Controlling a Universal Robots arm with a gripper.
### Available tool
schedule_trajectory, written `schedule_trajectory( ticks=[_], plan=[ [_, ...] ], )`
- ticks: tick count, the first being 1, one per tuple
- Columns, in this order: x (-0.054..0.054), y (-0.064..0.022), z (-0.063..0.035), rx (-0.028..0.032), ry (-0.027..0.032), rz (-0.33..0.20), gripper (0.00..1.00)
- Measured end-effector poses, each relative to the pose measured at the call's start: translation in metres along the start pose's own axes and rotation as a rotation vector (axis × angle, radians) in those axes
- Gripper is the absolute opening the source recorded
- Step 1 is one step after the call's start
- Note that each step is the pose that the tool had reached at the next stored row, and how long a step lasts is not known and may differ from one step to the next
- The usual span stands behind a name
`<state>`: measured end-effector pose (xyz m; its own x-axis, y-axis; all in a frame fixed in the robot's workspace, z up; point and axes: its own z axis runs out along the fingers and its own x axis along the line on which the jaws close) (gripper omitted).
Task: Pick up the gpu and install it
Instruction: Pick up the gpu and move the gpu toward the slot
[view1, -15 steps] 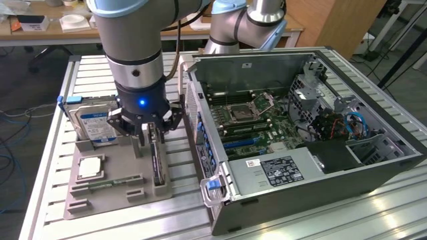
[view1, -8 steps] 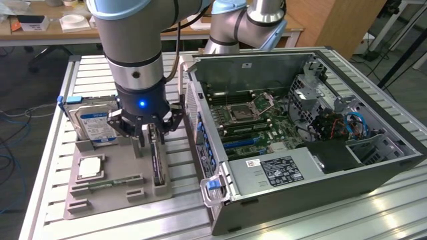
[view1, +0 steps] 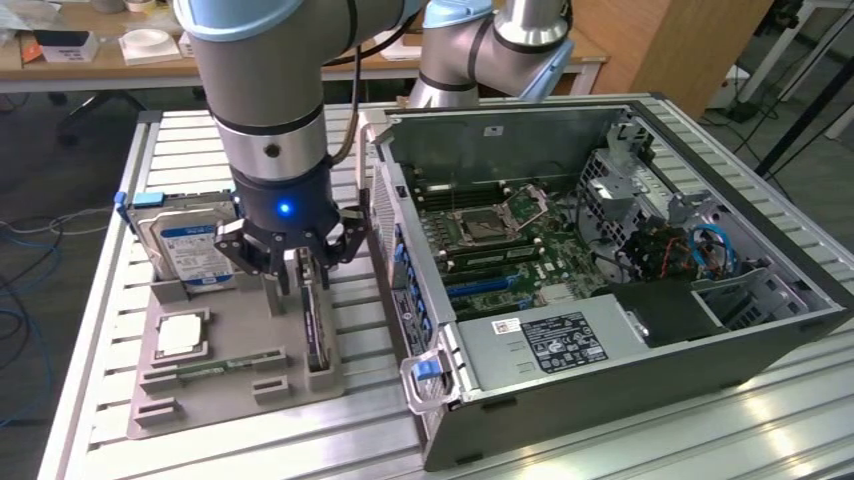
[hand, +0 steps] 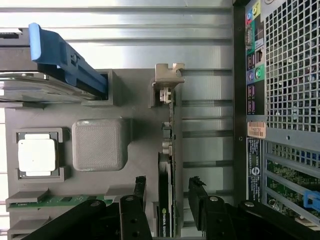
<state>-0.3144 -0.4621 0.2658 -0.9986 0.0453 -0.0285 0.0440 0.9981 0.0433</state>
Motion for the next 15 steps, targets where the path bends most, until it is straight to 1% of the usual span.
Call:
schedule_trajectory(
  ticks=[15],
  plan=[
    [0.0,-0.0006,0.0123,0.001,0.0,0.0,0.47]
  ],
)
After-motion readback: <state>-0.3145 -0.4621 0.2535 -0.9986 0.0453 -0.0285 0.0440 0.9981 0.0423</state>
